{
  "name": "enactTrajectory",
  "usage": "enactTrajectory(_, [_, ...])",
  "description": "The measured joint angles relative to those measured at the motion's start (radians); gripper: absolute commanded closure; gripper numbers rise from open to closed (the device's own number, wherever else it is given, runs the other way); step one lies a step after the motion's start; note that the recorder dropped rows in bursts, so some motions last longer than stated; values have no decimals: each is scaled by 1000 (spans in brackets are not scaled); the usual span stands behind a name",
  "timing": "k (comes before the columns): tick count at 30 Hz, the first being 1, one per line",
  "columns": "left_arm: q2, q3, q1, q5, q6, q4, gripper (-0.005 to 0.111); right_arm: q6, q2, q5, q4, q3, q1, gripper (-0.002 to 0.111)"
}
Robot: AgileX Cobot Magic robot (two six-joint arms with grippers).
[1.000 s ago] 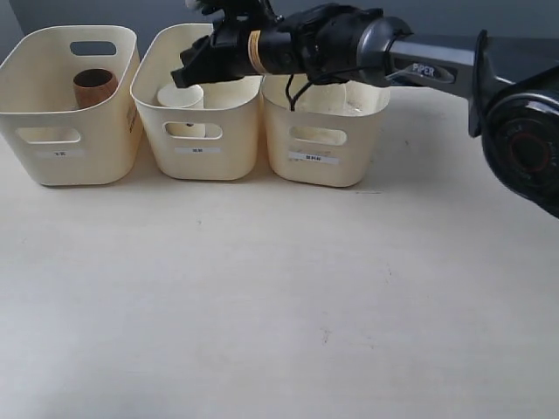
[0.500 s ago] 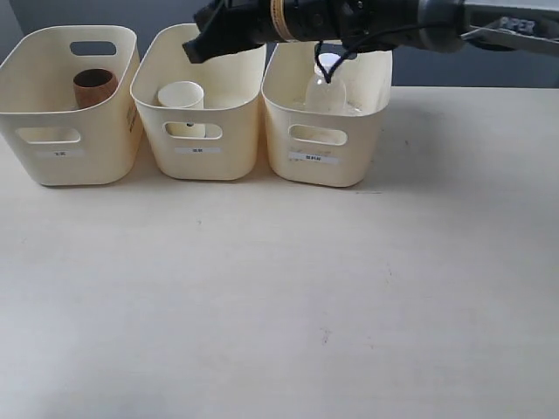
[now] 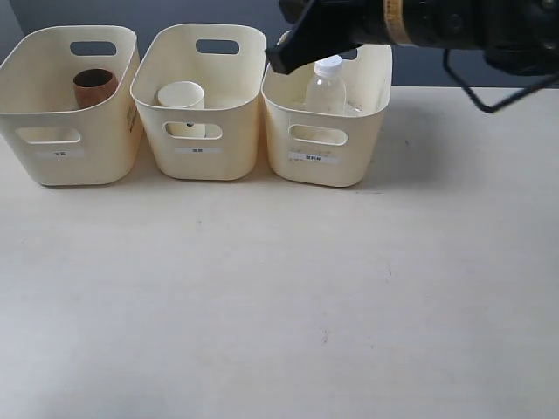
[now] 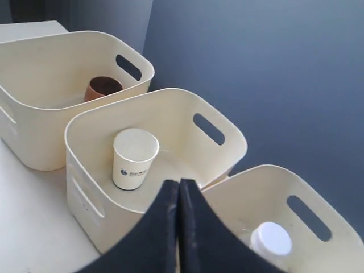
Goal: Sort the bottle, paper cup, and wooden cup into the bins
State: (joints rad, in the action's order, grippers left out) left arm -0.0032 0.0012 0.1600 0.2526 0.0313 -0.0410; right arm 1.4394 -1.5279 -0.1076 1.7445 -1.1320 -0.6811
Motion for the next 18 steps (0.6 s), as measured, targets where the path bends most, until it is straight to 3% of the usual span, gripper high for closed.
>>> enactTrajectory(13, [0, 0, 0, 0, 0, 0, 107, 5, 527, 255, -44, 377, 0, 109])
enactTrajectory(18, [0, 0, 0, 0, 0, 0, 107, 7, 681, 331, -85, 433, 0, 109])
